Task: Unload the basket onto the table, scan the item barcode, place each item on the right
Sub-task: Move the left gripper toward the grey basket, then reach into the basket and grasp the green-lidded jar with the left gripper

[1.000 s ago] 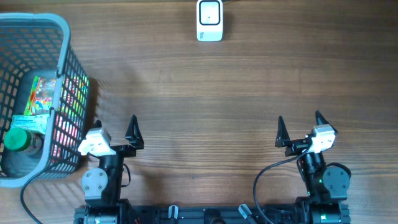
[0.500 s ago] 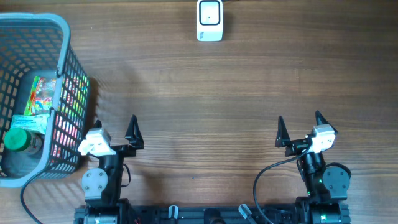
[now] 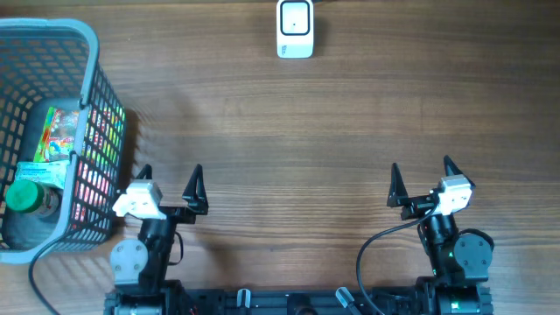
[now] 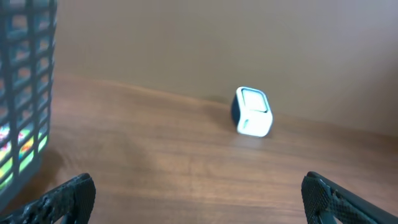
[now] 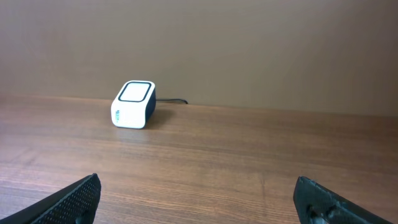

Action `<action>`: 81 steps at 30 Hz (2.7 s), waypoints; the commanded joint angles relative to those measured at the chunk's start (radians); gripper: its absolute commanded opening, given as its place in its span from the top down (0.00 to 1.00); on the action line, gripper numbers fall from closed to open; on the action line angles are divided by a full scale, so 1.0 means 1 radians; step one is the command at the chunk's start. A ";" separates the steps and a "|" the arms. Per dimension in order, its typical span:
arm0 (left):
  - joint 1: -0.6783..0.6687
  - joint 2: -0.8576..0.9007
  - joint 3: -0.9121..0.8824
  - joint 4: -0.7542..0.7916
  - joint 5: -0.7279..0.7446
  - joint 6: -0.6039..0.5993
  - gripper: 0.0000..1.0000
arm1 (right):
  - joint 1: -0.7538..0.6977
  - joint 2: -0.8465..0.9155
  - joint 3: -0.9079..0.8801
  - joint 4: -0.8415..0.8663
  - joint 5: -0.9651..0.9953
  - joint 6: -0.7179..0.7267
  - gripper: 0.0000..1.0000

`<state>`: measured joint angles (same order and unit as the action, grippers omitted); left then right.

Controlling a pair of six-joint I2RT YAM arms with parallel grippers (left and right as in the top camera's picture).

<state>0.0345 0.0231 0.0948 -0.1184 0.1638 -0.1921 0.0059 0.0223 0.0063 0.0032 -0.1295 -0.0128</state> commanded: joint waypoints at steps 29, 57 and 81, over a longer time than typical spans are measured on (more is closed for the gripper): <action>-0.004 0.952 1.257 -0.809 -0.217 0.019 0.00 | 0.004 -0.002 -0.001 0.003 0.010 -0.003 0.00; -0.003 0.946 1.274 -0.847 -0.357 -0.051 0.00 | 0.004 -0.002 -0.001 0.003 0.010 -0.004 0.00; 0.727 1.348 1.597 -1.219 -0.352 -0.576 0.00 | 0.004 -0.002 -0.001 0.003 0.010 -0.004 0.01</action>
<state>0.6857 1.2907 1.7042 -1.3224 -0.1970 -0.6491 0.0059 0.0250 0.0063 0.0032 -0.1291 -0.0128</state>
